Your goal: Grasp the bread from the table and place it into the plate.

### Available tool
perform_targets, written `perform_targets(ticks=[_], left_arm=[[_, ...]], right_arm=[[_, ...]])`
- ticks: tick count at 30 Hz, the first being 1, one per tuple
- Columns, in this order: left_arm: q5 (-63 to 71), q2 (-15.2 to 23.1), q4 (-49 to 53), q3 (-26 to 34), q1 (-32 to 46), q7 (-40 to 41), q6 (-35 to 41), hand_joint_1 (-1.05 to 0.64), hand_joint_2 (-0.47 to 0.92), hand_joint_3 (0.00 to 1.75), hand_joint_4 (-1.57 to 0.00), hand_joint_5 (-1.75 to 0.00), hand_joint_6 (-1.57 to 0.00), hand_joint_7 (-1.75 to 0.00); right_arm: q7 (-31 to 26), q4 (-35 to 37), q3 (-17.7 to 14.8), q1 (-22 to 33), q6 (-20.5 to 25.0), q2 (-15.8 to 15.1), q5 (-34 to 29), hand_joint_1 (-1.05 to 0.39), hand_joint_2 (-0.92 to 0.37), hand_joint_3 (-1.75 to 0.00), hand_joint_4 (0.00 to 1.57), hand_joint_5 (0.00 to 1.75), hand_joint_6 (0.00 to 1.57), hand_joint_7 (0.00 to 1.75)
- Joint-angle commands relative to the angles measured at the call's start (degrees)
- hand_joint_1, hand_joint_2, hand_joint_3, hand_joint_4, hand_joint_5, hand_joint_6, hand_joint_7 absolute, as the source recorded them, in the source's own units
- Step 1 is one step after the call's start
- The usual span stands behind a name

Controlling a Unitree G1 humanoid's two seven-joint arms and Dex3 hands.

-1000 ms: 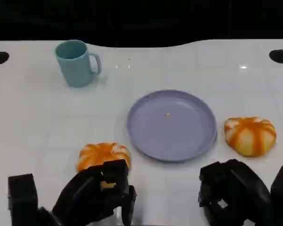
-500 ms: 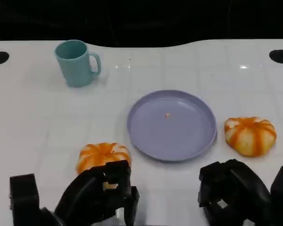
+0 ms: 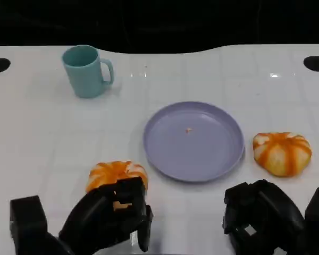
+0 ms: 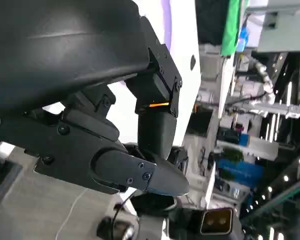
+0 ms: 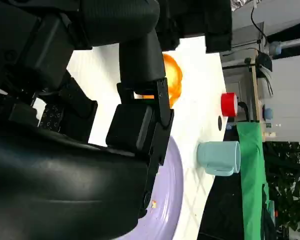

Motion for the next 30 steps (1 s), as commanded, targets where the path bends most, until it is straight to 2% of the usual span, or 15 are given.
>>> perform_targets(ticks=[1,5,6,8,9,12,20,26,30], left_arm=[[3.15,1.98,-2.19,0.45,0.58,2.0,-4.15,-0.71,0.92,0.19,-0.85,-1.75,-0.74,-1.47],[8.9,4.17,-3.24,0.34,0.06,4.49,-10.55,-0.72,0.92,0.22,-0.7,-1.73,-0.65,-1.35],[10.51,4.85,-3.93,0.26,-0.02,5.35,-11.33,-0.74,0.92,0.22,-0.67,-1.68,-0.63,-1.24],[13.4,6.36,-5.56,0.07,-0.2,6.76,-12.26,-0.76,0.92,0.23,-0.65,-1.61,-0.61,-1.12],[14.66,7.21,-6.79,-0.03,-0.21,7.33,-11.93,-0.76,0.92,0.21,-0.62,-1.48,-0.58,-0.98],[18.19,9.25,-9.99,-0.25,-0.12,9.42,-11.1,-0.73,0.92,0.14,-0.59,-1.25,-0.54,-0.73],[42.55,15.57,-24.95,-1.0,0.19,18.63,-3.7,-0.78,0.92,0.05,-0.43,-1.02,-0.4,-0.39],[56.63,17.73,-32.77,-3.53,-0.5,18.97,3.93,-0.78,0.92,0.03,-0.36,-0.81,-0.38,-0.17],[68.75,18.5,-36.82,-6.79,-1.25,16.9,8.88,-0.78,0.9,0.0,-0.3,-0.74,-0.35,-0.1]], right_arm=[[0.6,-0.74,-0.2,0.65,0.51,-0.26,1.12,-1.05,-0.09,-1.31,1.54,1.31,1.57,1.02],[0.39,-0.38,-0.06,0.61,-0.58,-0.32,0.41,-1.05,-0.1,-1.32,1.54,1.3,1.57,1.01],[0.49,-0.3,-0.09,0.51,-0.47,-0.33,0.49,-1.05,-0.09,-1.31,1.54,1.29,1.57,1.0],[0.35,-0.6,-0.06,0.55,0.11,-0.36,0.48,-1.05,-0.09,-1.32,1.55,1.29,1.57,0.99],[0.22,-0.83,0.01,0.66,0.29,-0.37,0.38,-1.05,-0.08,-1.32,1.54,1.28,1.57,1.0],[-0.01,-0.92,0.18,0.69,0.19,-0.33,0.09,-1.05,-0.08,-1.33,1.54,1.28,1.57,1.0],[-0.16,-1.14,0.27,0.37,0.91,-0.37,0.35,-1.05,-0.05,-1.35,1.55,1.28,1.57,1.01],[-0.48,-1.25,0.26,0.58,0.82,-0.35,0.13,-1.05,-0.06,-1.35,1.55,1.29,1.57,1.02],[-0.27,-1.04,0.2,0.33,0.83,-0.48,0.25,-1.05,-0.07,-1.34,1.55,1.3,1.57,1.03]])
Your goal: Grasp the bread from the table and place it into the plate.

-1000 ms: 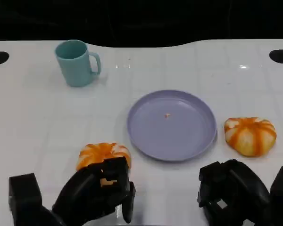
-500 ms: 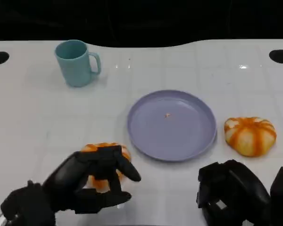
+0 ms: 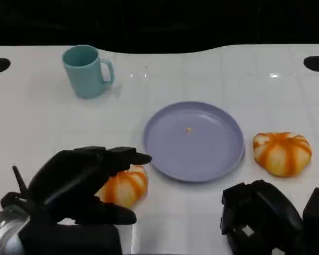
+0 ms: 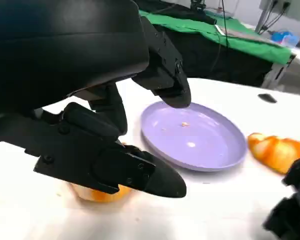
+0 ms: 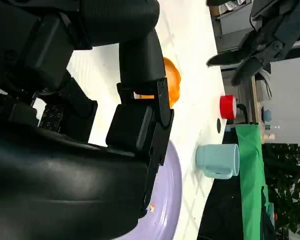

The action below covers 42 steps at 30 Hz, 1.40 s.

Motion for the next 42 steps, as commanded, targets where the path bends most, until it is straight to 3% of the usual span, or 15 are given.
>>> perform_targets(ticks=[1,7,10,18,25,32,42], left_arm=[[11.33,1.44,-4.22,-3.33,-1.11,-1.79,5.15,-0.76,0.87,0.0,-0.28,-0.72,-0.33,-0.08],[23.34,-0.4,-4.85,-8.47,-2.53,-3.18,10.42,-0.54,0.65,0.0,-0.23,-0.66,-0.29,-0.03],[30.85,-1.59,-3.8,-11.1,-3.1,-1.67,12.24,-0.47,0.61,0.0,-0.24,-0.63,-0.3,-0.02],[42.02,-5.49,2.76,-15.84,-5.39,-0.69,15.86,-0.35,0.66,0.02,-0.24,-0.58,-0.28,0.0],[40.86,-8.65,9.94,-16.7,-7.72,-1.13,19.18,-0.32,0.69,0.0,-0.12,-0.86,-0.27,0.0],[40.24,-11.46,15.42,-17.82,-9.8,-1.6,23.84,-0.35,0.68,0.0,-0.14,-0.89,-0.27,0.0],[36.86,-12.48,23.27,-18.69,-12.71,2.74,27.39,-0.44,0.69,0.01,-0.13,-0.88,-0.23,0.0]], right_arm=[[0.06,-0.26,-0.37,0.07,0.3,-0.67,0.3,-1.05,-0.06,-1.34,1.55,1.29,1.57,1.02],[-0.15,-0.45,-0.36,0.18,0.15,-0.63,0.12,-1.05,-0.06,-1.35,1.55,1.29,1.57,1.01],[-0.07,0.19,-0.36,-0.05,-0.73,-0.72,-0.2,-1.05,-0.05,-1.37,1.55,1.29,1.57,1.02],[0.17,0.22,-0.55,0.14,-0.28,-0.82,0.07,-1.05,-0.04,-1.38,1.55,1.28,1.57,1.0],[0.42,-0.15,-0.58,0.39,0.11,-0.96,0.41,-1.05,-0.04,-1.38,1.55,1.28,1.57,1.0],[0.68,0.16,-0.62,0.27,-0.52,-1.13,0.37,-1.05,-0.05,-1.37,1.55,1.28,1.57,1.0],[0.79,0.11,-0.67,0.58,-0.57,-0.98,0.47,-1.05,-0.04,-1.37,1.56,1.28,1.57,1.0]])
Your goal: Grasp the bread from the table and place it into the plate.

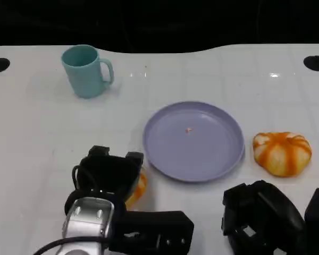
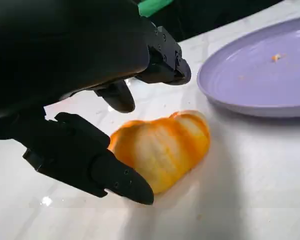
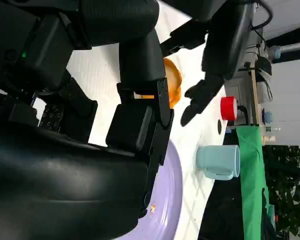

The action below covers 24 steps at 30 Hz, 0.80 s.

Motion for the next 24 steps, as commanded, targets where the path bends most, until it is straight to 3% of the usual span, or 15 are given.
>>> perform_targets(ticks=[1,6,10,14,16,18,22,23,24], left_arm=[[-2.15,0.51,3.66,-0.04,-1.85,2.91,1.21,-0.44,0.7,0.01,-0.14,-0.88,-0.22,0.0],[-5.55,1.45,9.0,-0.49,-4.11,4.0,0.9,-0.49,0.72,0.01,-0.18,-0.92,-0.22,0.0],[-7.11,2.65,12.37,-1.58,-5.7,4.87,0.7,-0.53,0.78,0.02,-0.35,-1.18,-0.44,-0.08],[-8.47,3.7,15.1,-2.69,-6.73,7.57,0.11,-0.46,0.84,0.03,-0.69,-1.37,-0.73,-0.09],[-9.07,4.49,16.77,-3.39,-7.28,8.43,-0.52,-0.43,0.85,0.04,-0.79,-1.46,-0.8,-0.08],[-9.7,5.1,18.31,-3.9,-7.59,9.91,-1.2,-0.4,0.88,0.06,-0.85,-1.48,-0.92,-0.08],[-11.81,5.79,20.32,-4.02,-7.33,16.1,-3.16,-0.36,0.92,0.14,-0.91,-1.3,-1.1,-0.06],[-12.65,5.84,20.96,-3.73,-7.06,19.09,-4.12,-0.34,0.89,0.18,-0.91,-1.38,-1.14,-0.06],[-13.39,5.92,21.67,-3.57,-6.91,21.89,-5.03,-0.33,0.79,0.36,-0.88,-1.52,-1.2,-0.06]], right_arm=[[0.01,-0.01,-0.46,0.55,-0.42,-0.63,0.27,-1.05,-0.04,-1.37,1.56,1.28,1.57,1.0],[0.17,-0.03,-0.45,0.66,-0.57,-0.6,0.36,-1.05,-0.04,-1.37,1.56,1.28,1.57,0.99],[0.05,0.09,-0.49,0.51,-0.7,-0.58,0.24,-1.05,-0.04,-1.37,1.57,1.28,1.57,1.0],[0.05,-0.08,-0.5,0.51,-0.41,-0.79,0.16,-1.05,-0.04,-1.37,1.56,1.27,1.57,1.0],[0.01,-0.21,-0.52,0.51,-0.12,-0.77,0.24,-1.05,-0.04,-1.37,1.56,1.27,1.57,1.0],[0.09,-0.07,-0.55,0.52,-0.38,-0.78,0.23,-1.05,-0.04,-1.37,1.56,1.27,1.57,1.0],[-0.08,-0.32,-0.58,0.64,-0.13,-0.9,0.08,-1.05,-0.04,-1.38,1.55,1.28,1.57,0.99],[-0.23,-0.54,-0.56,0.72,0.08,-0.91,-0.01,-1.05,-0.04,-1.38,1.55,1.28,1.57,0.99],[-0.31,-0.62,-0.56,0.75,0.14,-0.92,-0.05,-1.05,-0.04,-1.38,1.55,1.28,1.57,1.0]])
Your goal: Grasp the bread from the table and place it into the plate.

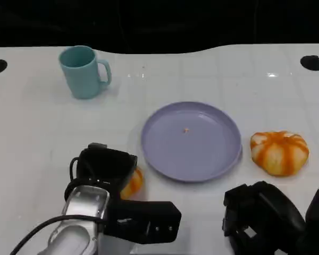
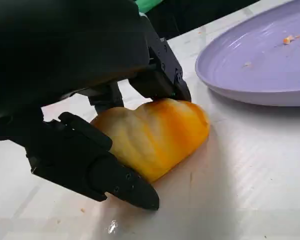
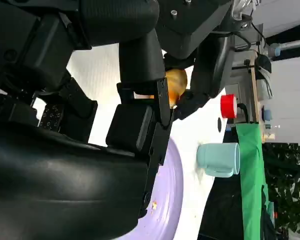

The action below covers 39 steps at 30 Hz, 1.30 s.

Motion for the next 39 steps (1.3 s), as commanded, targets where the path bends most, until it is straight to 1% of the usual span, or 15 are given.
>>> perform_targets(ticks=[1,2,3,6,8,10,11,12,14,23,29,31,34,38,39], left_arm=[[-3.84,2.1,4.71,0.58,2.36,10.81,-3.55,-0.32,0.67,0.58,-0.86,-1.58,-1.22,-0.05],[-4.57,2.18,5.49,0.68,2.38,13.25,-4.42,-0.3,0.51,0.88,-0.87,-1.68,-1.27,-0.14],[-5.79,2.23,6.59,1.02,2.4,16.3,-5.91,-0.29,0.44,1.01,-0.88,-1.71,-1.27,-0.22],[-8.13,2.35,9.77,1.42,2.1,24.71,-9.23,-0.26,0.31,1.26,-0.94,-1.74,-0.79,-1.45],[-9.22,2.5,11.66,1.58,1.72,29.71,-11.19,-0.25,0.29,1.32,-0.93,-1.75,-0.69,-1.68],[-9.98,2.61,12.87,1.39,1.32,31.89,-12.05,-0.25,0.28,1.35,-0.93,-1.75,-0.67,-1.73],[-10.33,2.83,13.77,1.5,1.06,35.31,-13.57,-0.25,0.28,1.35,-0.93,-1.75,-0.66,-1.74],[-10.41,3.09,14.22,1.5,0.78,37.67,-14.37,-0.26,0.26,1.46,-0.92,-1.75,-0.67,-1.74],[-10.53,3.56,14.64,1.49,0.28,40.89,-15.43,-0.27,0.25,1.52,-0.92,-1.75,-0.66,-1.75],[-11.62,5.68,11.09,2.24,-0.22,42.61,-16.91,-0.25,0.21,1.56,-0.96,-1.75,-0.68,-1.75],[-12.45,7.35,6.52,3.83,-0.62,43.01,-18.85,-0.27,0.22,1.47,-0.98,-1.75,-0.71,-1.75],[-12.31,7.69,5.22,4.25,-0.98,42.91,-19.03,-0.26,0.29,1.33,-0.97,-1.75,-0.69,-1.75],[-12.74,8.29,2.75,4.85,-1.94,41.6,-20.22,-0.28,0.3,1.25,-0.96,-1.75,-0.68,-1.75],[-13.65,8.35,0.99,5.13,-3.22,39.48,-21.87,-0.31,0.29,1.26,-0.96,-1.75,-0.69,-1.75],[-13.97,8.25,0.97,5.12,-3.62,39.41,-22.62,-0.31,0.27,1.31,-0.97,-1.75,-0.7,-1.75]], right_arm=[[-0.31,-0.53,-0.38,0.45,0.24,-0.81,0.06,-1.05,-0.04,-1.38,1.55,1.28,1.57,1.0],[-0.23,-0.43,-0.39,0.42,0.16,-0.78,0.15,-1.05,-0.04,-1.38,1.55,1.28,1.57,1.0],[-0.16,-0.31,-0.42,0.34,0.28,-0.77,0.26,-1.05,-0.04,-1.38,1.55,1.28,1.57,1.0],[0.22,0.31,-0.61,-0.02,0.17,-0.73,0.61,-1.05,-0.04,-1.37,1.55,1.28,1.57,1.0],[0.17,0.17,-0.79,0.06,0.65,-0.6,0.92,-1.05,-0.04,-1.37,1.55,1.29,1.57,1.0],[0.15,0.07,-0.86,0.11,0.9,-0.56,1.01,-1.05,-0.04,-1.36,1.55,1.29,1.57,1.0],[0.18,0.11,-0.93,0.05,0.98,-0.49,1.15,-1.05,-0.04,-1.36,1.55,1.29,1.57,1.0],[0.09,0.04,-0.94,0.05,1.2,-0.46,1.2,-1.05,-0.05,-1.36,1.56,1.29,1.57,1.0],[-0.1,-0.07,-0.89,0.11,1.39,-0.41,1.2,-1.05,-0.05,-1.35,1.57,1.29,1.57,1.01],[0.06,0.03,-0.82,-0.04,1.02,-0.55,1.0,-1.05,-0.06,-1.35,1.56,1.29,1.57,1.0],[-0.52,-0.16,-0.57,0.07,1.32,-0.37,0.71,-1.05,-0.01,-1.4,1.55,1.29,1.57,1.02],[-0.79,-0.2,-0.45,0.13,1.37,-0.44,0.38,-1.05,-0.04,-1.38,1.55,1.3,1.57,1.02],[-0.17,0.36,-0.55,-0.02,0.85,-0.47,0.77,-1.05,-0.07,-1.34,1.54,1.3,1.57,1.01],[-0.25,0.79,-0.5,-0.02,0.03,-0.41,0.46,-1.05,-0.09,-1.33,1.54,1.3,1.57,1.02],[-0.17,0.89,-0.49,-0.03,-0.03,-0.38,0.52,-1.05,-0.09,-1.32,1.54,1.3,1.57,1.02]])
